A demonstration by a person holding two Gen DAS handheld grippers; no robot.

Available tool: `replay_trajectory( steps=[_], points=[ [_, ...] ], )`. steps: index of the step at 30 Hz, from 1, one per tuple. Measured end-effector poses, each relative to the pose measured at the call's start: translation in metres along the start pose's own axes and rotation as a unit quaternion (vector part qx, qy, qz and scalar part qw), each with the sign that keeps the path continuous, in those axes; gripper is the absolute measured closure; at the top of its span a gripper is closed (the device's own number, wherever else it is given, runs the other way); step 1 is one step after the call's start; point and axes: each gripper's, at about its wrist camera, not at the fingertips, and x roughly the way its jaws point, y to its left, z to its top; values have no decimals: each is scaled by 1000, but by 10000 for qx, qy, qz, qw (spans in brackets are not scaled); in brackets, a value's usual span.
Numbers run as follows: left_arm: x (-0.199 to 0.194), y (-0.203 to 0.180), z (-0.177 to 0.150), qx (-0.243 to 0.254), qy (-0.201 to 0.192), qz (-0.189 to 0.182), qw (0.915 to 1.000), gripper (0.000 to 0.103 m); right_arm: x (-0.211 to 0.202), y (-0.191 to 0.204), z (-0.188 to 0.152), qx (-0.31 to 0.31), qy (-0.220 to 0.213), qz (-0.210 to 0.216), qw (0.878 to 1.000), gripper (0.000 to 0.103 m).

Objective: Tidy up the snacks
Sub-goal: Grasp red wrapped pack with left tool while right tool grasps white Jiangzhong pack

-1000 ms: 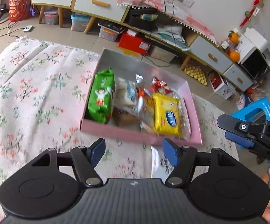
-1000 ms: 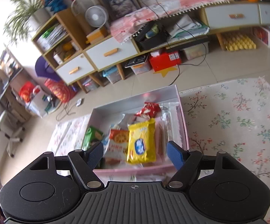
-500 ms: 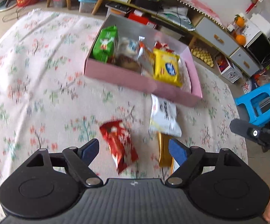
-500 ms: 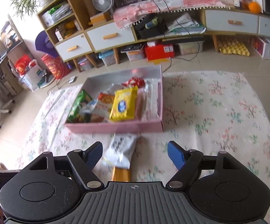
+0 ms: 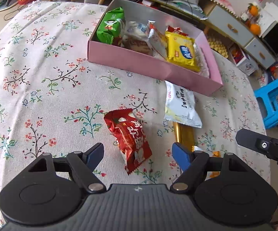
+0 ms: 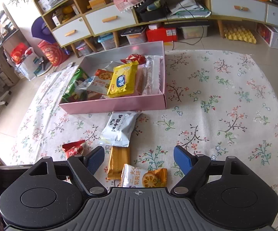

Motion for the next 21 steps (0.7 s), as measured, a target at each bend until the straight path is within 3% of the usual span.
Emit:
replay_trajectory(
  steps=[3, 12, 16, 21],
  points=[
    [8, 2, 1, 19, 95, 35, 9999, 76, 5, -3, 1, 57, 50, -23, 10000, 22],
    [-10, 9, 1, -45, -88, -146, 9998, 78, 12, -15, 2, 307, 104, -146, 9994, 22],
    [-17, 10, 2, -70, -157, -227, 9996, 78, 19, -13, 1, 378, 101, 56, 9992, 22],
    [-22, 13, 7, -140, -289, -203, 9993, 78, 37, -17, 4, 925, -8, 256, 9954, 22]
  ],
)
